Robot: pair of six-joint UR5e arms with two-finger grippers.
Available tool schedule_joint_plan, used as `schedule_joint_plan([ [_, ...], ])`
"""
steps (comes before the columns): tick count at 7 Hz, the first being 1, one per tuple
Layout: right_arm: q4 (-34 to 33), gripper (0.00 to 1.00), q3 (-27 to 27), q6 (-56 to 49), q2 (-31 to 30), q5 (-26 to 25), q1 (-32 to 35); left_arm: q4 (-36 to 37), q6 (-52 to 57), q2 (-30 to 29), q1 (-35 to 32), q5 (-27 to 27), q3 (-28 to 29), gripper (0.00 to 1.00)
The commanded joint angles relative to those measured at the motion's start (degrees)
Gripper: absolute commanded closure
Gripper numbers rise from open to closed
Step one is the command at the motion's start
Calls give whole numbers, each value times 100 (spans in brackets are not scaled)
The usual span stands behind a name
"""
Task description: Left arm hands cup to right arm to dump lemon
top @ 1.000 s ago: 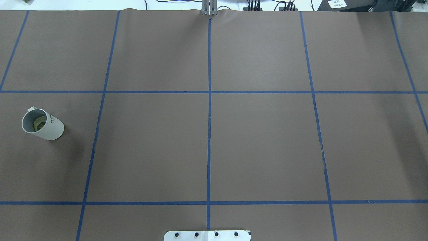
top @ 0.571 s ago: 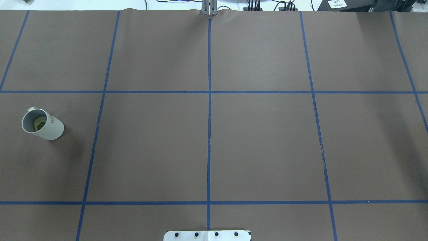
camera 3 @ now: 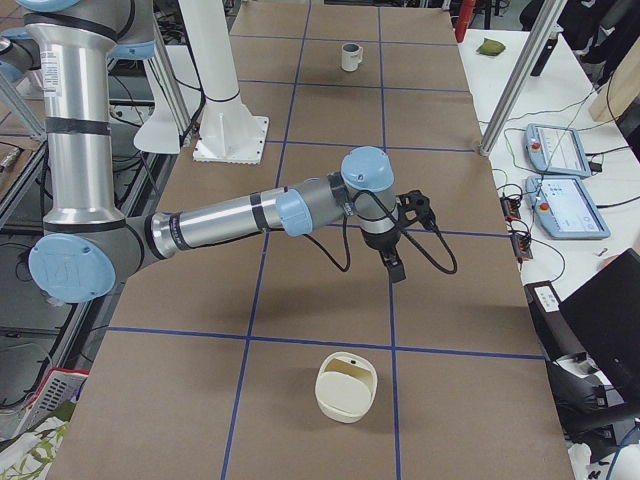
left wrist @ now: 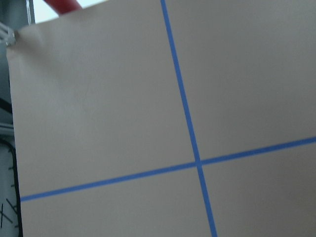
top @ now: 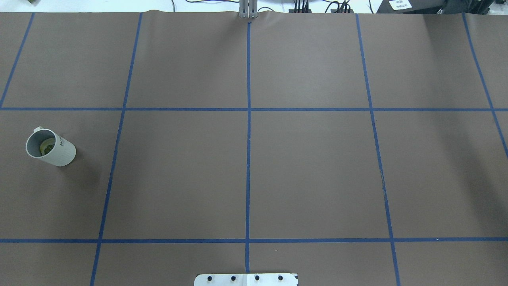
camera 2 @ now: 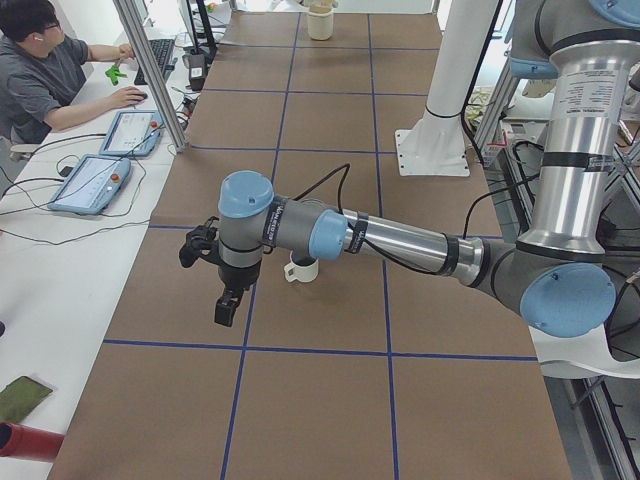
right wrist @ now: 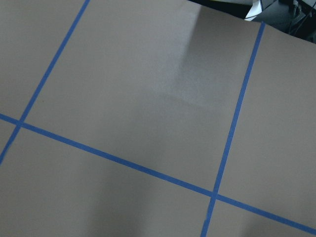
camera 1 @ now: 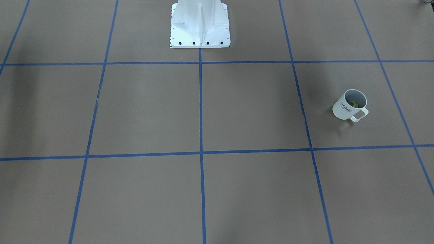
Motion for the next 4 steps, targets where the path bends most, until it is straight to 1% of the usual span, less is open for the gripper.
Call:
schedule_joint_plan([
  [1,474,0,20,293,-26,117,-235,-517,-940,57,28,-538,-55,0],
  [2,465,0,-31,476,9,422,-333,-1163,-968,248,185,-558,-63,0],
  [3,474,0,-14,496,174,451,-491,-1701,-1395,442,561,-559,-19,0],
  [4,474,0,12,557,193,451,-588,-1889,-1973,426,956,-524,25,0],
])
